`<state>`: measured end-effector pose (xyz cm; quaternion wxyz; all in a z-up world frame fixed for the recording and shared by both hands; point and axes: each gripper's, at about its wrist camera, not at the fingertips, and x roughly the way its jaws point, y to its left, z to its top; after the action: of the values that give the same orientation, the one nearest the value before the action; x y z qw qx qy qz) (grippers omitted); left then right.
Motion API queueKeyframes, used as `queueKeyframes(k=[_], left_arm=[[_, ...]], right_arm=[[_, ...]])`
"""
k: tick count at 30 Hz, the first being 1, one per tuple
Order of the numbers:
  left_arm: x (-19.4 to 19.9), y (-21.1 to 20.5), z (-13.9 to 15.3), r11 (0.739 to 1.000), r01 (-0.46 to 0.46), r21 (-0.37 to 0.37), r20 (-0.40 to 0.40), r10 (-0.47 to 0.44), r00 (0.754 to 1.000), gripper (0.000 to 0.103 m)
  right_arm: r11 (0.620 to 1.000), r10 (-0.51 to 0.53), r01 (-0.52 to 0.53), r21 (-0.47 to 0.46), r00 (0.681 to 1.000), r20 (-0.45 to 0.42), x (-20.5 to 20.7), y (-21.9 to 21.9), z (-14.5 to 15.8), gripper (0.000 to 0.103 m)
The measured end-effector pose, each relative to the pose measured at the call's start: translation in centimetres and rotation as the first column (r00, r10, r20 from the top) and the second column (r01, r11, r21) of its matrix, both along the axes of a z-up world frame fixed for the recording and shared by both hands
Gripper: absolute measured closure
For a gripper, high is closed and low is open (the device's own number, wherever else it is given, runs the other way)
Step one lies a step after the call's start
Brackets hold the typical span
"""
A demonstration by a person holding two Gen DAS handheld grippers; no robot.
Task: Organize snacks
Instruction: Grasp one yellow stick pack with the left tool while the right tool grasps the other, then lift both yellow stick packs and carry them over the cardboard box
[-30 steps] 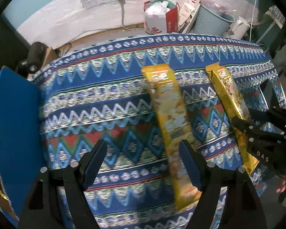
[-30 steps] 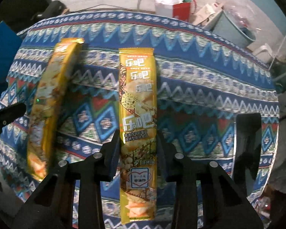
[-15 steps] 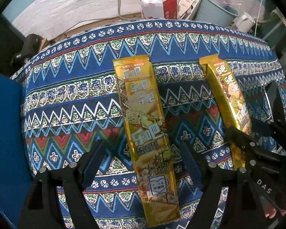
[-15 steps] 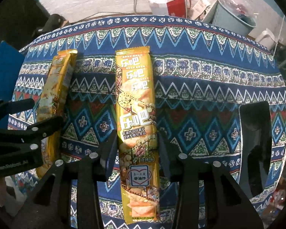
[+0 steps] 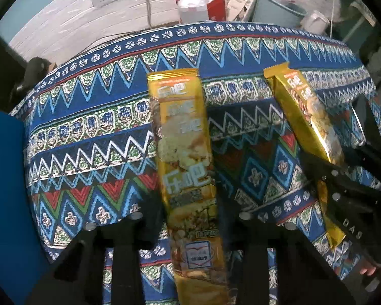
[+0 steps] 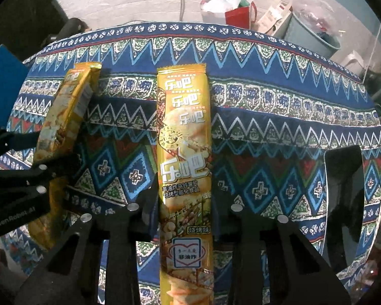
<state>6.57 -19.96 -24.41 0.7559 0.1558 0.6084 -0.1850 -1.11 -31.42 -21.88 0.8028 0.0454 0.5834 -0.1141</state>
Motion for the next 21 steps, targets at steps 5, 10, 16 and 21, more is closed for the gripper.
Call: queueKeyframes(k=[5,10,16,21], left_arm=[[-0.6,1.7,1.3,1.0,0.013,0.0,0.023,-0.013,1.0,0.071],[-0.4,3.2,3.9,1.0,0.005,-0.004,0.074,-0.005,0.997,0.071],[-1.1,5.0,6.7,1.0,0.006,-0.021,0.1,-0.004,0.995,0.071],[-1.9,6.5,8.4,1.0,0.016,-0.025,0.133,-0.013,0.991,0.071]], right_arm=[[1.0,0.009,-0.009,-0.003,1.0,-0.009,-0.4,0.1,0.6,0.073],[1.0,0.002,-0.002,-0.001,1.0,0.01,-0.8,0.4,2.4,0.073],[1.0,0.003,-0.003,0.007,1.0,0.027,-1.1,0.8,4.4,0.073],[1.0,0.028,-0.029,0.009,0.999,0.047,-1.0,2.2,6.0,0.073]])
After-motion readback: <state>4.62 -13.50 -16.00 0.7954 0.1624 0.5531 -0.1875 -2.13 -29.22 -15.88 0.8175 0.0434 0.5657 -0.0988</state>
